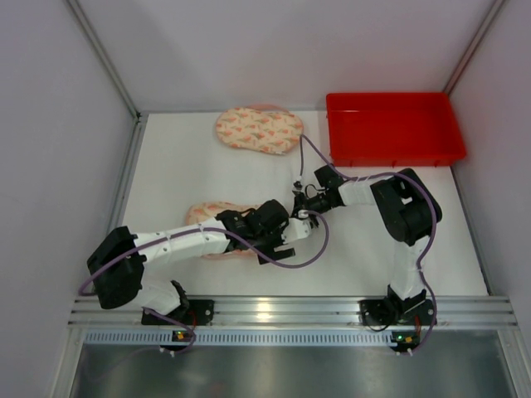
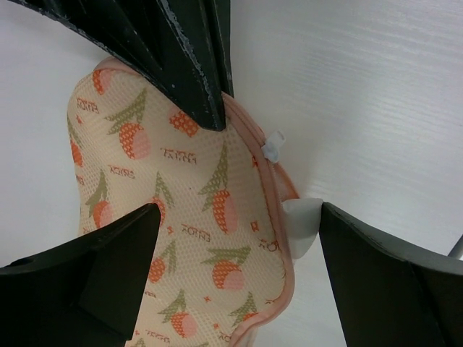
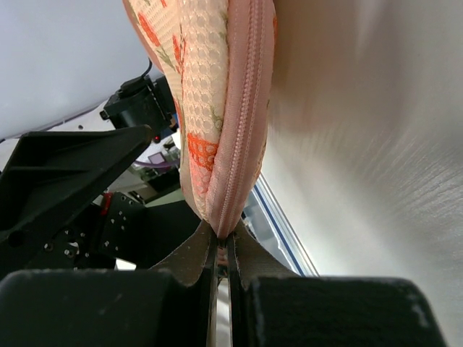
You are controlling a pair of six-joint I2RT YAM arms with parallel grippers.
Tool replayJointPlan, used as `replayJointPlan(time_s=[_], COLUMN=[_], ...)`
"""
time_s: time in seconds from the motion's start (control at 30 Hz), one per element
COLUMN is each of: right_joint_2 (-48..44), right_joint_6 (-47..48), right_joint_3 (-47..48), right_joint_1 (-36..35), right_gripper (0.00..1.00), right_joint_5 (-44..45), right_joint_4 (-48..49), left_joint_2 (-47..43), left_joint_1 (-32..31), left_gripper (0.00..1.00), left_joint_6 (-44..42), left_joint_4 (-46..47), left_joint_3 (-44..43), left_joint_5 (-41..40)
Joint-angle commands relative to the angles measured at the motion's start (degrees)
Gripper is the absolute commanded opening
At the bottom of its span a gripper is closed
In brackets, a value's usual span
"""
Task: Place the bra in the laundry bag and zip it closed
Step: Adjust the bra in the laundry bag.
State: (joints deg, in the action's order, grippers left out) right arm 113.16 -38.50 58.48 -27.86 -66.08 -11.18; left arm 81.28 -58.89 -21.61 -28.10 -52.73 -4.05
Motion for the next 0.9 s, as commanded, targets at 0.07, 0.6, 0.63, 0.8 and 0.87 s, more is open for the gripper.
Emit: replayJointPlan(time_s=[0.07,0.6,0.63,0.8,0.87], right_joint_2=[0.57,0.56,0.57,0.92,0.74], right_joint_6=[2.03,3.78,3.78,3.78,3.78], right_joint_3=[0.23,0.41,0.41,0.58,0.58], right_joint_1=[-0.53,-0.53,-0.53,-0.53,-0.53], right_gripper=[0.00,0.00,0.00,0.00,0.00], right_joint_5=[-1.42,-1.24,-1.24,-1.15,-1.15], right_joint_4=[-0.51,-1.74,-1.83,-1.83,-1.83], left_joint_2=[0.02,-2.34,-2.78,-3.41,-3.14], left_joint_1=[0.97,3.17,3.26,3.17,3.26], left_gripper=[0.95,0.95,0.95,0.97,0.96], left_joint_6=[-1.16,-2.91,-3.00,-2.65,-2.39], left_joint_4=[0.94,0.33,-0.02,-1.26,-1.35], left_joint_3=[-1.76,-2.20,-2.29,-2.29,-2.64], left_joint_5=[-3.15,0.35,2.02,3.79,3.79])
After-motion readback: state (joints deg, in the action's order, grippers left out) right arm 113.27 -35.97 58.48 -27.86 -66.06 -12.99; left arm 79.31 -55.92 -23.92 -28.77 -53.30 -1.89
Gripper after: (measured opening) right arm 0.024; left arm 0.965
